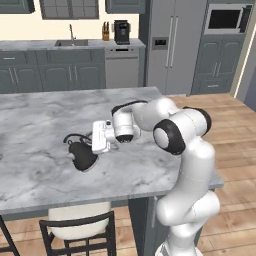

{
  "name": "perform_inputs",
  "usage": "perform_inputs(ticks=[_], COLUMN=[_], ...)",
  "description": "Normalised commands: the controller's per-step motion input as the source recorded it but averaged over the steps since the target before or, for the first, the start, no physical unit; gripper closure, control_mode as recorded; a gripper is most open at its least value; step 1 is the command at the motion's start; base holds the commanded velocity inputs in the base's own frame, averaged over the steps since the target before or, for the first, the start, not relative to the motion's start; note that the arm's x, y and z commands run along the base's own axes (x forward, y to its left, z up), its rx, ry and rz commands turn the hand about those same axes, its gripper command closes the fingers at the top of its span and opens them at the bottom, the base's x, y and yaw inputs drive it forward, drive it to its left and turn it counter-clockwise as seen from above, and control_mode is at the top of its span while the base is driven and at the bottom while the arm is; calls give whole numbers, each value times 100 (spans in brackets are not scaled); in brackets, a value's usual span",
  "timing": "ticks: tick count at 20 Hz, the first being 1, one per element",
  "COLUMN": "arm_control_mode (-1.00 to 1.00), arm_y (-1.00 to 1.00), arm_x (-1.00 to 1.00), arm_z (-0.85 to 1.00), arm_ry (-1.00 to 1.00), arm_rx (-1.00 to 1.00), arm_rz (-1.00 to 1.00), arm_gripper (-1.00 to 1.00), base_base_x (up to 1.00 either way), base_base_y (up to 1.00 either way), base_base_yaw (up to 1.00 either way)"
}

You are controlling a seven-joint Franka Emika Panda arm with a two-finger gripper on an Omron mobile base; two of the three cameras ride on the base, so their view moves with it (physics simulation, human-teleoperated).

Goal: The kettle is done boiling. Turn off the stove, then wait for 300 timesteps before moving the kettle to the dining table.

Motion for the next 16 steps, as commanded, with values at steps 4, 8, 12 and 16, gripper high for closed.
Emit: perform_inputs(ticks=[4,8,12,16], arm_control_mode=[-100,-100,-100,-100], arm_y=[6,0,-10,-28], arm_x=[4,-31,-55,-58], arm_z=[-35,-22,-24,-28], arm_ry=[-6,-2,-1,-4], arm_rx=[1,0,3,7], arm_rz=[0,-1,-3,0], arm_gripper=[100,100,100,100], base_base_x=[0,0,0,0], base_base_y=[0,0,0,0], base_base_yaw=[0,0,0,0])
